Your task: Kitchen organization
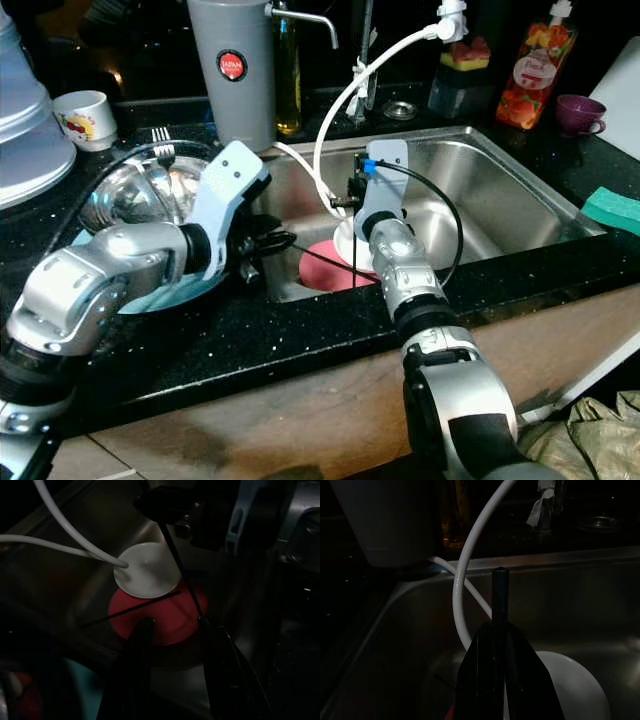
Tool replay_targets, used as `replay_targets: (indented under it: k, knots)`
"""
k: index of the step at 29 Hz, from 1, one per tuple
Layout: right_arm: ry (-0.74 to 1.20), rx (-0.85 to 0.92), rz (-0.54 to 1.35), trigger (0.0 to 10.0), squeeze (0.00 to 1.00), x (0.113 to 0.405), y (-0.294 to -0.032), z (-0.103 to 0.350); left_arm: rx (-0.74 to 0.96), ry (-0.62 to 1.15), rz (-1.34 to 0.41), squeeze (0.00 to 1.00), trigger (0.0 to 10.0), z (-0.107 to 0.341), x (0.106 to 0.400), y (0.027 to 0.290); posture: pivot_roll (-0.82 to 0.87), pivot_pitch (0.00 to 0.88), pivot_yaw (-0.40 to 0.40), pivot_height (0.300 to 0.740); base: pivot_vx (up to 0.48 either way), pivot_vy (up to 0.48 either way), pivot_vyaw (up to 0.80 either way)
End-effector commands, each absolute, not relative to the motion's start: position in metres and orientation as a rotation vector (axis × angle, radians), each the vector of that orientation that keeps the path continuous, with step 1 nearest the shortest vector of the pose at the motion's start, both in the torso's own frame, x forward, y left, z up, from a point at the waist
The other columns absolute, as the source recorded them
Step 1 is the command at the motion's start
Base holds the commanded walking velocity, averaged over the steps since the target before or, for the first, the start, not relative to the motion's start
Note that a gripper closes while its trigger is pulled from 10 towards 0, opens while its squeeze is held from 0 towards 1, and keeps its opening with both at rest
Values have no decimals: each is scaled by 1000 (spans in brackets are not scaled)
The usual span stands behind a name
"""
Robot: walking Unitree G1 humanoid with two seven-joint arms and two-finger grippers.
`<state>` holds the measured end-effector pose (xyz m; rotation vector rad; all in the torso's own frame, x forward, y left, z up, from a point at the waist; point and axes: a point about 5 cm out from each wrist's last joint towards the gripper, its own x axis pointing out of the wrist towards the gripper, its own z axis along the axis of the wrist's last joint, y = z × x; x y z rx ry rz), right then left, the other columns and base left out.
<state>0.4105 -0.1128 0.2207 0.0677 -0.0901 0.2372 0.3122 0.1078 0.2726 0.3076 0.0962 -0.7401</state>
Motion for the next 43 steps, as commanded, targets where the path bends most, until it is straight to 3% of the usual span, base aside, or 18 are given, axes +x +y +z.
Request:
replay_targets:
  k: [1,19,20,21,22,26,27,33,40,43]
  knots:
    - [-79,75,240,10000,0,412,-112,223,329,89,-724,0,10000,276,315,111,54,66,-24,740,0,0,0]
    - [-75,81,240,10000,0,413,-112,223,328,83,-752,0,10000,276,312,109,58,67,-27,740,0,0,0]
    - [-74,82,243,10000,200,413,-112,223,334,85,-754,0,10000,275,312,109,60,60,-31,740,0,0,0]
    - [-74,82,243,10000,200,413,-112,223,334,85,-754,0,10000,275,312,109,60,60,-31,740,0,0,0]
    - [-71,73,250,10000,1000,412,-112,222,340,88,-756,0,10000,273,311,108,59,64,-32,740,0,0,0]
    - [-65,59,255,10000,1000,412,-110,220,341,91,-751,0,10000,272,310,110,59,64,-32,740,0,0,0]
    - [-64,56,255,10000,0,412,-110,220,341,92,-743,0,10000,272,310,112,61,62,-32,740,0,0,0]
    - [-74,64,242,10000,0,414,-112,226,310,55,-690,0,10000,281,313,121,63,66,-33,740,0,0,0]
    - [-212,129,168,10000,0,418,-130,264,189,-292,-545,0,10000,346,312,140,61,54,-43,740,0,0,0]
    - [-242,156,169,10000,0,418,-133,272,189,-331,-525,0,10000,356,308,147,60,47,-43,740,0,0,0]
